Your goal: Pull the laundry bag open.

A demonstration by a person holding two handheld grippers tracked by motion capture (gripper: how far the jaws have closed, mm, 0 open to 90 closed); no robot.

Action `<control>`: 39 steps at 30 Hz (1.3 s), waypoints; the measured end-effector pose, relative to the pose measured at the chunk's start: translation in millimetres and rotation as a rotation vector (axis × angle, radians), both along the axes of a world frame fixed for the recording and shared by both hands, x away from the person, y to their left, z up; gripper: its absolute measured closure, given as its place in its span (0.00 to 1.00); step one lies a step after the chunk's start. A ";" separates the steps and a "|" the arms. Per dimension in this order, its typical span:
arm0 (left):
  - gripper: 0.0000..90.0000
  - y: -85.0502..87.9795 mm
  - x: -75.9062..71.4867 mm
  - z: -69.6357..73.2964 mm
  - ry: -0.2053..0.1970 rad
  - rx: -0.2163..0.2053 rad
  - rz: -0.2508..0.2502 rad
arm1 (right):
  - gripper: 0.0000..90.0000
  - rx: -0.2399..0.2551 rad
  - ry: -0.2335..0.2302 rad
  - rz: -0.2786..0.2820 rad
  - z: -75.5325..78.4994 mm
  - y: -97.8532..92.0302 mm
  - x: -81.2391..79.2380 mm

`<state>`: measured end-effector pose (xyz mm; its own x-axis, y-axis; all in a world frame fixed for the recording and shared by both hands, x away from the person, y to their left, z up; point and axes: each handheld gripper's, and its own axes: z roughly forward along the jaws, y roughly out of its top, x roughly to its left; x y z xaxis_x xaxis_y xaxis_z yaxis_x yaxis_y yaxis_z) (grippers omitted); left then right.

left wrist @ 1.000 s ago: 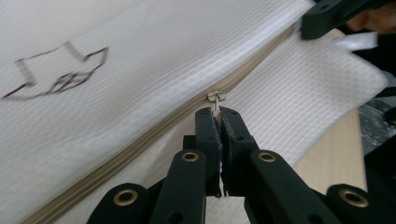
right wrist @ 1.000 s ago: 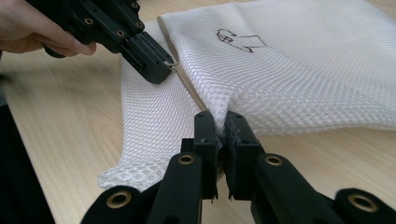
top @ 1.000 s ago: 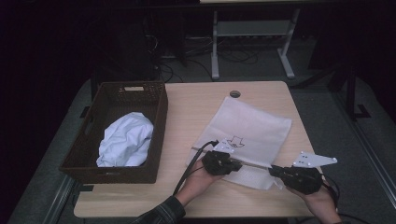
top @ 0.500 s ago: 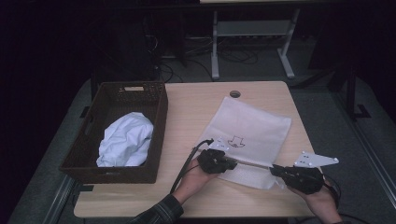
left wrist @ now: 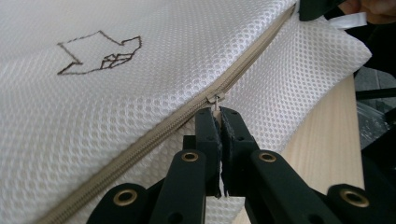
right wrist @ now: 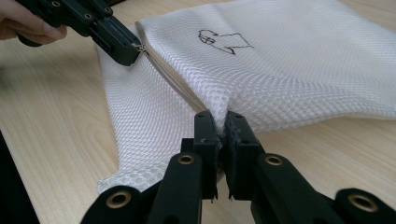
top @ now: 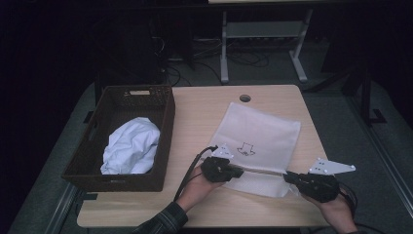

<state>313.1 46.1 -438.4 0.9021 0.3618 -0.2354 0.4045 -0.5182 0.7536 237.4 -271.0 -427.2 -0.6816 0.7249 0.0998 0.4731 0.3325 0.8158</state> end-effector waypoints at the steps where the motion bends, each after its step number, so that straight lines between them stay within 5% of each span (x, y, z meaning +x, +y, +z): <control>1: 0.97 1.2 0.4 0.3 0.009 -0.007 0.003 | 0.93 -0.004 -0.005 0.000 0.3 1.0 -0.3; 7: 0.97 3.5 2.6 -1.2 0.010 0.029 0.027 | 0.93 -0.016 -0.012 -0.023 1.5 1.4 -0.9; 14: 0.97 4.4 4.0 -2.4 0.033 0.021 0.021 | 0.93 -0.004 -0.014 -0.024 1.7 -1.6 -0.8; 17: 0.97 4.1 3.5 -2.3 0.028 0.025 0.020 | 0.94 -0.008 -0.019 -0.033 2.0 -1.1 -0.3; 19: 0.97 7.1 4.3 -2.3 -0.004 0.065 0.036 | 0.94 -0.020 -0.028 -0.050 2.4 -1.1 -1.0; 20: 0.97 11.2 6.3 -2.4 0.019 0.050 0.038 | 0.94 -0.019 -0.034 -0.063 3.0 -3.2 -1.0; 25: 0.97 21.5 2.8 0.2 -0.012 0.037 0.030 | 0.93 0.007 -0.029 -0.063 2.3 -10.0 -0.2; 28: 0.97 28.1 2.8 -2.2 0.001 0.021 0.025 | 0.93 0.006 -0.027 -0.042 1.6 -7.2 0.0; 37: 0.97 31.4 2.9 -8.1 -0.015 0.078 0.031 | 0.93 -0.023 -0.013 -0.041 -3.5 1.5 5.1; 39: 0.97 36.8 5.7 -7.5 -0.006 0.063 0.057 | 0.93 -0.021 -0.017 -0.064 -3.4 -1.9 5.3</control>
<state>318.8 82.8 -445.9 0.8808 0.4267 -0.2051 0.4302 -0.5406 0.7230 242.8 -273.0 -430.6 -0.6350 0.7690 0.0734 0.4806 0.3189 0.8169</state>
